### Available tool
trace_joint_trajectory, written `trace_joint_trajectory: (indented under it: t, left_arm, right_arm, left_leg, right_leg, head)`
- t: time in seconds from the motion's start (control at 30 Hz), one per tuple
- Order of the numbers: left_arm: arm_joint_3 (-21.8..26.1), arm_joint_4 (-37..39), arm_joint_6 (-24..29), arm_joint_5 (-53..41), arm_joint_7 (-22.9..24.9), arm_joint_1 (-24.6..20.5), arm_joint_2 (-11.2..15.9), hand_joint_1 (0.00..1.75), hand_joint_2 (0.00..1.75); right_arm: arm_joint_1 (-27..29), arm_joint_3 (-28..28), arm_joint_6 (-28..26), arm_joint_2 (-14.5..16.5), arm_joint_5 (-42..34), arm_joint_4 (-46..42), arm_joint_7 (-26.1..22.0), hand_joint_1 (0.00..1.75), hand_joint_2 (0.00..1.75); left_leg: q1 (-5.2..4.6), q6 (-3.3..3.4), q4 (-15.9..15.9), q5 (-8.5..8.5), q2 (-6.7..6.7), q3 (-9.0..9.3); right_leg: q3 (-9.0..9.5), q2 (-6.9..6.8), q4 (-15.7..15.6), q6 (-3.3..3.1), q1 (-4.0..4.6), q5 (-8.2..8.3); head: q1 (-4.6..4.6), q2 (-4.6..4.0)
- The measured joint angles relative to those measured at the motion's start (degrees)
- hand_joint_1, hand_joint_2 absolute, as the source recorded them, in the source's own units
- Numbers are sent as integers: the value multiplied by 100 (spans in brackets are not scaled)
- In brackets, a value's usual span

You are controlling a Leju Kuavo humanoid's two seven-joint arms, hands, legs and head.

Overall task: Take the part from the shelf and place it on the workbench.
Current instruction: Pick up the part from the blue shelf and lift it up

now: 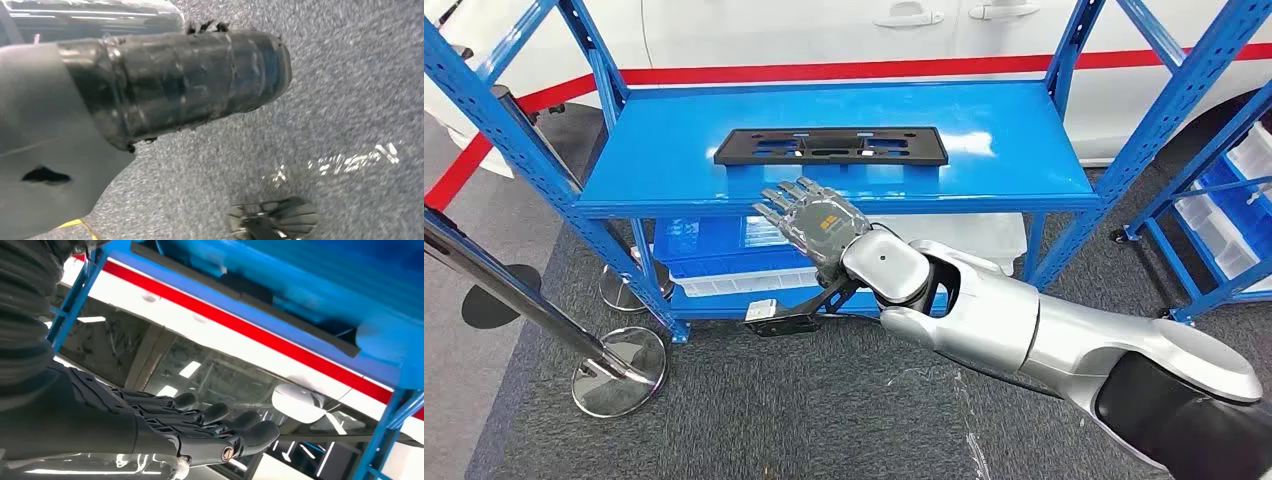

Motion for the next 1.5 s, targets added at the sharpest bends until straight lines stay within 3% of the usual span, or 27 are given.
trace_joint_trajectory:
  t: [0.13, 0.23, 0.27, 0.33, 0.4, 0.43, 0.5, 0.53, 0.57, 0.63, 0.73, 0.8, 0.87, 0.9, 0.93, 1.0, 1.03, 1.07, 1.2, 1.27, 1.37, 1.4, 1.43, 1.5]
  left_arm:
    - [-23, 27, -4, 32, 8, -12, 18, 0, 0]
    - [-41, 30, -55, 41, 28, -13, 17, 0, 0]
    - [-43, 30, -86, 46, 35, -11, 17, 0, 0]
    - [-46, 31, -127, 52, 39, -9, 17, 0, 0]
    - [-55, 32, -126, 53, 39, -7, 17, 0, 0]
    - [-59, 33, -123, 53, 39, -3, 17, 0, 0]
    - [-63, 33, -120, 59, 37, 5, 11, 0, 0]
    - [-66, 33, -120, 64, 36, 1, 8, 0, 0]
    - [-73, 33, -120, 73, 35, -4, 4, 0, 0]
    - [-96, 33, -122, 92, 32, -17, 3, 0, 0]
    - [-114, 33, -127, 104, 23, -17, 3, 0, 0]
    - [-120, 33, -130, 107, 19, -14, 3, 0, 0]
    - [-130, 34, -131, 110, 21, -12, 5, 0, 0]
    - [-134, 35, -133, 115, 26, -4, 5, 0, 0]
    - [-136, 35, -136, 121, 31, 5, 5, 0, 0]
    - [-137, 36, -141, 134, 42, 18, 5, 0, 0]
    - [-139, 40, -144, 138, 46, 21, 6, 0, 0]
    - [-142, 45, -148, 141, 50, 21, 7, 0, 0]
    - [-149, 55, -190, 148, 71, 2, 7, 0, 0]
    - [-150, 55, -239, 161, 83, 7, 7, 0, 0]
    - [-150, 55, -309, 202, 81, -4, 7, 0, 0]
    - [-150, 55, -315, 213, 79, -6, 7, 0, 0]
    - [-151, 55, -315, 217, 79, -3, 7, 0, 0]
    - [-152, 56, -315, 221, 79, 6, 7, 0, 0]
  right_arm:
    - [-12, 24, 42, -23, 23, 3, 0, 0, 175]
    - [2, 43, 77, -45, 28, 6, 0, 0, 175]
    - [-4, 44, 87, -51, 29, 4, 0, 0, 175]
    - [11, 44, 109, -67, 31, 8, -1, 0, 175]
    - [58, 48, 140, -87, 31, 19, -2, 0, 175]
    - [71, 50, 161, -96, 31, 27, -2, 0, 175]
    - [72, 52, 205, -114, 26, 43, -2, 0, 175]
    - [65, 52, 227, -125, 22, 53, -2, 0, 175]
    - [59, 52, 244, -135, 15, 62, -2, 0, 175]
    - [51, 52, 273, -145, -3, 81, 6, 0, 175]
    - [44, 52, 291, -169, -20, 123, 39, 0, 175]
    - [37, 52, 307, -183, -36, 155, 71, 0, 175]
    - [56, 52, 369, -187, -67, 206, 167, 0, 175]
    - [71, 52, 407, -194, -76, 253, 243, 0, 175]
    - [82, 52, 435, -207, -74, 312, 317, 0, 175]
    - [85, 52, 448, -247, -49, 446, 396, 0, 175]
    - [81, 52, 444, -267, -37, 508, 404, 0, 175]
    - [77, 52, 442, -283, -30, 562, 410, 0, 175]
    - [71, 48, 428, -338, -37, 733, 496, 0, 175]
    - [66, 21, 402, -372, -44, 803, 516, 0, 175]
    - [108, -13, 375, -414, -66, 918, 507, 0, 175]
    - [141, -13, 373, -423, -74, 952, 501, 0, 175]
    - [168, -13, 371, -428, -81, 981, 492, 0, 175]
    - [185, -14, 366, -436, -88, 1030, 483, 0, 175]
  left_leg:
    - [-83, 93, -174, -179, -2, 124]
    - [-46, 196, -264, -263, -3, 230]
    - [-35, 236, -287, -290, 0, 279]
    - [-39, 300, -302, -365, 1, 370]
    - [-41, 319, -301, -451, -10, 482]
    - [-41, 318, -300, -500, -20, 553]
    - [-40, 297, -300, -608, -41, 694]
    - [-53, 270, -292, -666, -52, 748]
    - [-63, 240, -290, -711, -60, 780]
    - [-72, 176, -310, -762, -66, 815]
    - [-49, 86, -260, -846, -44, 820]
    - [-30, 24, 257, -1028, -21, 538]
    - [-14, -26, 958, -1160, -12, 57]
    - [-7, -43, 1128, -1101, -8, -124]
    - [2, -55, 1092, -932, -3, -210]
    - [22, -61, 481, -383, 10, -106]
    - [15, -54, 160, -184, 14, 10]
    - [3, -30, -109, -96, 15, 116]
    - [-31, 129, -320, -208, 8, 253]
    - [-13, 210, -370, -252, 7, 346]
    - [-19, 310, -385, -362, 8, 474]
    - [-22, 320, -382, -407, 4, 521]
    - [-24, 322, -377, -457, -1, 578]
    - [-24, 305, -364, -572, -14, 720]
  right_leg:
    - [22, 9, 24, 101, 7, -63]
    - [-40, -1, 156, 180, 1, -173]
    - [-177, -5, 401, 202, -2, -247]
    - [-657, -11, 1155, 223, -1, -384]
    - [-1088, -12, 1610, 227, -4, -297]
    - [-1157, -13, 1524, 219, -5, -102]
    - [-1031, -13, 863, 175, 4, 438]
    - [-902, -13, 513, 150, 20, 614]
    - [-797, -12, 266, 124, 32, 685]
    - [-687, -6, 89, 82, 64, 621]
    - [-579, 1, -27, -4, 35, 574]
    - [-474, -7, -93, -60, 13, 537]
    - [-392, -12, -103, -85, 13, 469]
    - [-346, -10, -102, -83, 12, 428]
    - [-293, -8, -100, -77, 11, 383]
    - [-172, -3, -92, -47, 7, 283]
    - [-127, 1, -87, -21, 13, 236]
    - [-103, 8, -79, 9, 20, 197]
    - [-85, 13, -86, 148, 22, 115]
    - [-186, 4, 165, 200, 18, -4]
    - [-853, -2, 1234, 222, 19, -269]
    - [-1067, -4, 1487, 226, 16, -256]
    - [-1183, -6, 1533, 227, 12, -136]
    - [-1088, -11, 996, 208, 4, 373]
  head:
    - [2, 0]
    - [21, 0]
    - [29, 0]
    - [38, 0]
    - [38, 0]
    - [39, 0]
    - [41, 0]
    - [39, 0]
    - [36, 0]
    - [25, 0]
    - [2, 0]
    - [-26, 0]
    - [-39, 0]
    - [-40, 0]
    - [-41, 0]
    - [-39, 0]
    - [-40, 0]
    - [-45, 0]
    - [-47, 0]
    - [-38, 0]
    - [-33, 0]
    - [-32, 0]
    - [-31, 0]
    - [-30, 0]
